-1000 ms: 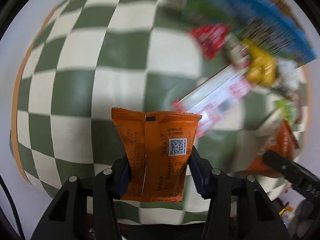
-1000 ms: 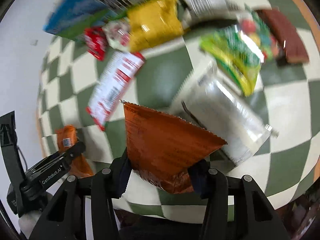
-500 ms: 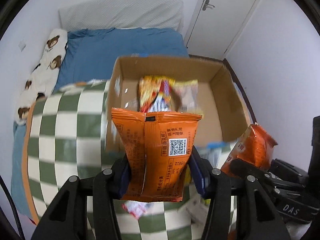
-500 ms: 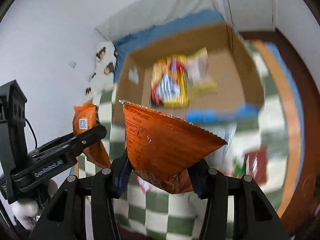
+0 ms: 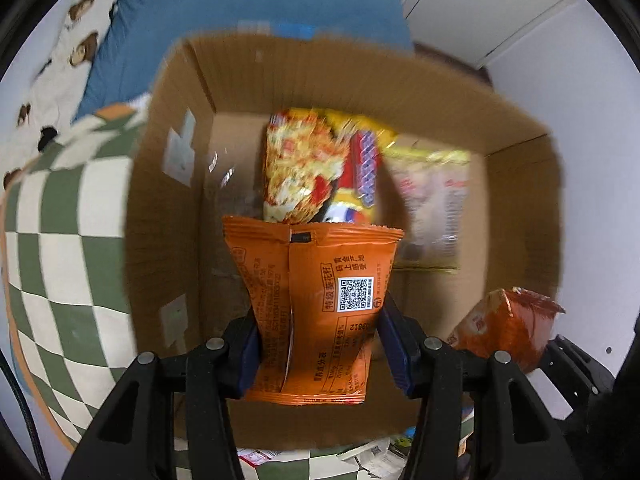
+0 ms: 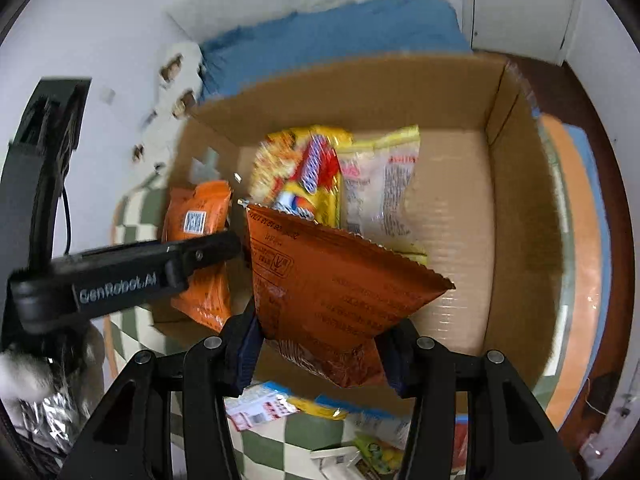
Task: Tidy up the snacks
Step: 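Carry both orange packets into the box and open both tools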
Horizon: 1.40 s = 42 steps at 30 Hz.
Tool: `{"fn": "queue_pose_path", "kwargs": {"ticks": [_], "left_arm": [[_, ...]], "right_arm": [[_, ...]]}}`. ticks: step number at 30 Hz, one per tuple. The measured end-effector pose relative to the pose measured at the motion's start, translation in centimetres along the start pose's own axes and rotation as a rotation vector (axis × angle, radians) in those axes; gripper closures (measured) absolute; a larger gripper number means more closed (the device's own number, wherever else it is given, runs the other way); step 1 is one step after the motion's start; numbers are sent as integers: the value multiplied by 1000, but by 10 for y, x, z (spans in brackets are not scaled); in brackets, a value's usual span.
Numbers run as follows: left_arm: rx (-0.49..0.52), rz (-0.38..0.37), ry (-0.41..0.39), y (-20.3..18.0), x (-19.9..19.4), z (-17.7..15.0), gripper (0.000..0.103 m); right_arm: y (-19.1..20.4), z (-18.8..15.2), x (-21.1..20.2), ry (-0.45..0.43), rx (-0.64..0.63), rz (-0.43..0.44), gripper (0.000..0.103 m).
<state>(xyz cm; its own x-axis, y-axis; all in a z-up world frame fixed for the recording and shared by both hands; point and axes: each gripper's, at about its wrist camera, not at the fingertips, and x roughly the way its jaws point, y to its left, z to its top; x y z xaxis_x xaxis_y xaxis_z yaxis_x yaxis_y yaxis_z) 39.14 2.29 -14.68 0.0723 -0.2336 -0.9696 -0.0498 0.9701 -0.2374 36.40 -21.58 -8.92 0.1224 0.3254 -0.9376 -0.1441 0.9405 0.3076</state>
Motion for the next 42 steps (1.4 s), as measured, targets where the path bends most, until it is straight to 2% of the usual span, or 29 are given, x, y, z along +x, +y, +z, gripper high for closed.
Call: {"fn": "queue_pose_path", "kwargs": {"ticks": [7,12,15,16,17,18,19,20,23,30,35,42], "left_arm": [[-34,7,83,6,42,-2,53],[-42,13,101,9,52,-9,52],[-44,4,99,10,51,-14,52],[-26,26,86,8,49,-14,48],[-14,47,73,6,47,-15,44],[-9,59,60,7,44,-16,30],[-10,60,45,7,41,-16,16],[-10,41,36,7,38,-17,15],[-6,53,10,3,30,-19,10],[33,85,-70,-14,3,-25,10],[59,104,-202,-28,-25,-36,10],[114,153,-349,-35,-68,-69,10]], "right_arm": [[-8,3,42,90,-25,-36,50],[-16,1,64,135,-29,-47,50],[-21,1,79,197,-19,-31,49],[-23,0,83,217,-14,-38,39],[-25,0,86,228,-10,-63,16],[-28,0,89,231,-8,-91,7],[-31,0,89,226,-5,-100,5],[-33,0,88,225,4,-98,5],[-40,1,84,205,31,-107,5],[-41,1,59,123,28,-166,5],[-44,-2,30,25,29,-209,5],[-32,-29,-26,-135,24,-253,5]]}}
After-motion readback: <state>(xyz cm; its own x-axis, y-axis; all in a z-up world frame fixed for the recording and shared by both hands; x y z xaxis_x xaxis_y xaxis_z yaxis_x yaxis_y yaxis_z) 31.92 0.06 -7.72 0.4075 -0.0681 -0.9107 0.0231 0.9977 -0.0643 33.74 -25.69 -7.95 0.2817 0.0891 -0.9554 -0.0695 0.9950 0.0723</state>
